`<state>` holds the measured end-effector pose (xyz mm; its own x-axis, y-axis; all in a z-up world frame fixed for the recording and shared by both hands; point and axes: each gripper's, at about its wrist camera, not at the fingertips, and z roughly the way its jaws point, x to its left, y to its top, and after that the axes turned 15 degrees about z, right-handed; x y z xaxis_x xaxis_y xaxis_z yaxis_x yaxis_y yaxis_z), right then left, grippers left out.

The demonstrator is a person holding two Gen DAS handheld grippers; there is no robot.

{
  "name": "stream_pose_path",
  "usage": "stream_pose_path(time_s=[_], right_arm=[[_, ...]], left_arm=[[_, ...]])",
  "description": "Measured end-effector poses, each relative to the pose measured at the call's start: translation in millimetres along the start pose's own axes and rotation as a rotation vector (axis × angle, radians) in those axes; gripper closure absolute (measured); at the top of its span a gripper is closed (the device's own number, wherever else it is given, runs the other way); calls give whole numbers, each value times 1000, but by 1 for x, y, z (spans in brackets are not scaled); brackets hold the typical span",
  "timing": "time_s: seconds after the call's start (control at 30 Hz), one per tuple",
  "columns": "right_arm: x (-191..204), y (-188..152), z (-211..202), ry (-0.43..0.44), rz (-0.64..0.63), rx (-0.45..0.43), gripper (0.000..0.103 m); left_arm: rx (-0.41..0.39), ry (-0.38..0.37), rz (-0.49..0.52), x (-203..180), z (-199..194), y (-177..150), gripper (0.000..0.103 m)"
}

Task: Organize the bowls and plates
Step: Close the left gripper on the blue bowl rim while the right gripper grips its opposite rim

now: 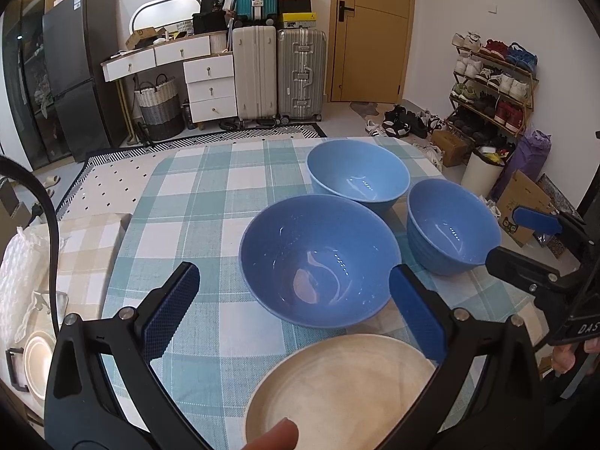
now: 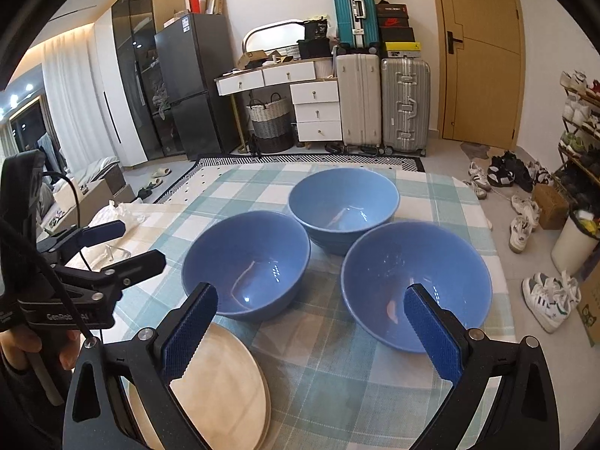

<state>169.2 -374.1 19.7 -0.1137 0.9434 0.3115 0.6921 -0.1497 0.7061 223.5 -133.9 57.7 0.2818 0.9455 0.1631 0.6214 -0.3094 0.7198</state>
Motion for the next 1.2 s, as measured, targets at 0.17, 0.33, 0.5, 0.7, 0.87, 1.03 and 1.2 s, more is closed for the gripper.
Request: stream_pose_path(time_s=[0.17, 0.33, 0.5, 0.7, 0.87, 1.03, 1.2], right_arm=[[9, 5, 10, 0, -31, 6, 2], [17, 8, 25, 22, -60, 34, 2], [17, 13, 54, 30, -69, 101, 2], [17, 15, 77, 54, -75, 150, 2], [20, 15, 92, 92, -91, 181, 2], [21, 16, 106, 113, -97, 213, 2], [22, 18, 117, 129, -84, 240, 2]], left_arm=[[3, 11, -6, 13, 17, 3, 3], [12, 9, -8, 20, 31, 6, 3], [35, -10, -6, 24, 52, 7, 3], [65, -13, -32, 33, 78, 1, 5], [83, -23, -47, 39, 92, -2, 6], [95, -26, -83, 48, 103, -6, 6], [114, -16, -107, 55, 114, -9, 6]])
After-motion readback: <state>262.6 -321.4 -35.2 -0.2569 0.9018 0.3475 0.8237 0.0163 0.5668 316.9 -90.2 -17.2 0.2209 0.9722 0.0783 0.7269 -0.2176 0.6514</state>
